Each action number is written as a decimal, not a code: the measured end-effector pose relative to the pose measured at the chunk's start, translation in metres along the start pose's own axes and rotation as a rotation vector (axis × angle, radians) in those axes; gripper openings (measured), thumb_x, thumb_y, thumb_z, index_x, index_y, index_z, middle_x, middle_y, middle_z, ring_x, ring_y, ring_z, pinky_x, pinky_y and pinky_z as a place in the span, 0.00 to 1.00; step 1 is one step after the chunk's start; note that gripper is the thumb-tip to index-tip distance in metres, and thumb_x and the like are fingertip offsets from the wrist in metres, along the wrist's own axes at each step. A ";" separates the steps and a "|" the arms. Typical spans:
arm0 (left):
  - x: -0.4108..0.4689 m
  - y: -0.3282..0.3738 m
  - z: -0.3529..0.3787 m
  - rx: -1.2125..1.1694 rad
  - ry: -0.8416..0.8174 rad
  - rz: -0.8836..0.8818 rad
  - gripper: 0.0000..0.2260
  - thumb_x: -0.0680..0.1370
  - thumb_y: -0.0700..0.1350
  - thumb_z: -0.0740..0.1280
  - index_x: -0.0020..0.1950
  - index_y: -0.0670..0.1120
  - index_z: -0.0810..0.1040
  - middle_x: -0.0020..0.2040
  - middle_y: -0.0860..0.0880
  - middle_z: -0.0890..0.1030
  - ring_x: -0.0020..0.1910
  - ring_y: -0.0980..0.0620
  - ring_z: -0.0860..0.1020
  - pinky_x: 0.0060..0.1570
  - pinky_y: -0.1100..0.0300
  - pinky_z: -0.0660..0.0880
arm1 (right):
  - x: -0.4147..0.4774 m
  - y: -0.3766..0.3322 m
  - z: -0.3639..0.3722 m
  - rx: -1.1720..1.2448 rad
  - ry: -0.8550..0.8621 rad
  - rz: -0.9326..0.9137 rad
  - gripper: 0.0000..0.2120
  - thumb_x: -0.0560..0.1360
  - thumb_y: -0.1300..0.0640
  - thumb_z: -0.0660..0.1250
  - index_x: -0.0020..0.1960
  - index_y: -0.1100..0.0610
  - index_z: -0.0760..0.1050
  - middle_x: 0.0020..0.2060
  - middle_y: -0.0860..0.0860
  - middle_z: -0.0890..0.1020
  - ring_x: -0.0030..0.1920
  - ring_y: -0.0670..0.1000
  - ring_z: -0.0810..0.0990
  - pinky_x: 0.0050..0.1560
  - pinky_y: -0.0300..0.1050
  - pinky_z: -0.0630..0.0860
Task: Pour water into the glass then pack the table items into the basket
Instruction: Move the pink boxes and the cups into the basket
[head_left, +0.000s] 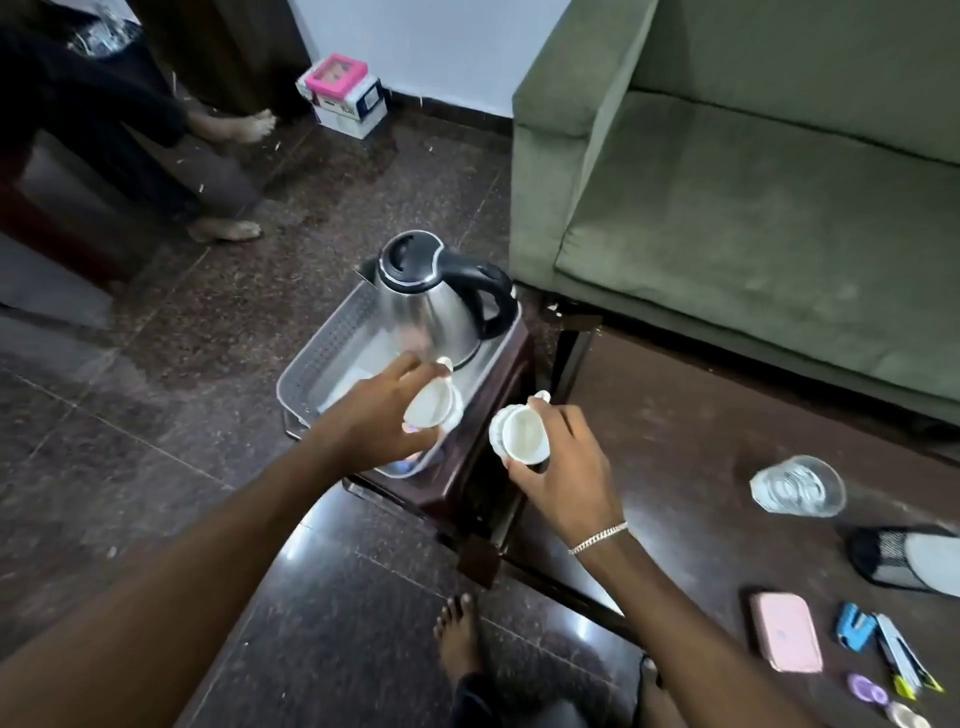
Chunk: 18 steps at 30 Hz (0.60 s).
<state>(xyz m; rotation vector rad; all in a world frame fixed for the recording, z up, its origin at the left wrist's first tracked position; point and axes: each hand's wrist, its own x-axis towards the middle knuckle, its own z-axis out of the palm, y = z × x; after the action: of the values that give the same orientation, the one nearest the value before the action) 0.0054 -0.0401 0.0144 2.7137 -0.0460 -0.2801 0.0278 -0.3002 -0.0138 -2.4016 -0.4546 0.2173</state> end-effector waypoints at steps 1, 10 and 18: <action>0.001 -0.015 -0.010 -0.005 0.015 -0.025 0.33 0.71 0.59 0.72 0.74 0.57 0.66 0.66 0.53 0.72 0.55 0.39 0.82 0.54 0.46 0.80 | 0.012 -0.011 0.008 0.003 0.002 -0.004 0.33 0.69 0.49 0.77 0.71 0.52 0.71 0.58 0.50 0.76 0.55 0.56 0.78 0.53 0.52 0.79; 0.033 -0.113 -0.025 -0.050 0.085 -0.124 0.31 0.72 0.52 0.76 0.73 0.52 0.70 0.65 0.49 0.74 0.57 0.39 0.81 0.55 0.44 0.79 | 0.082 -0.059 0.085 -0.296 0.078 0.131 0.34 0.68 0.30 0.63 0.69 0.45 0.71 0.59 0.44 0.77 0.58 0.56 0.71 0.53 0.56 0.66; 0.069 -0.159 -0.007 -0.022 0.027 -0.129 0.32 0.69 0.58 0.68 0.73 0.55 0.67 0.65 0.48 0.72 0.55 0.33 0.81 0.53 0.38 0.80 | 0.107 -0.058 0.127 -0.445 0.064 0.212 0.32 0.66 0.38 0.70 0.66 0.50 0.74 0.56 0.48 0.80 0.58 0.58 0.70 0.52 0.56 0.61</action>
<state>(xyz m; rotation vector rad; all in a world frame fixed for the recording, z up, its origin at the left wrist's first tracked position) 0.0730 0.1033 -0.0563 2.7020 0.1392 -0.2795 0.0772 -0.1432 -0.0759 -2.8871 -0.2332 0.1414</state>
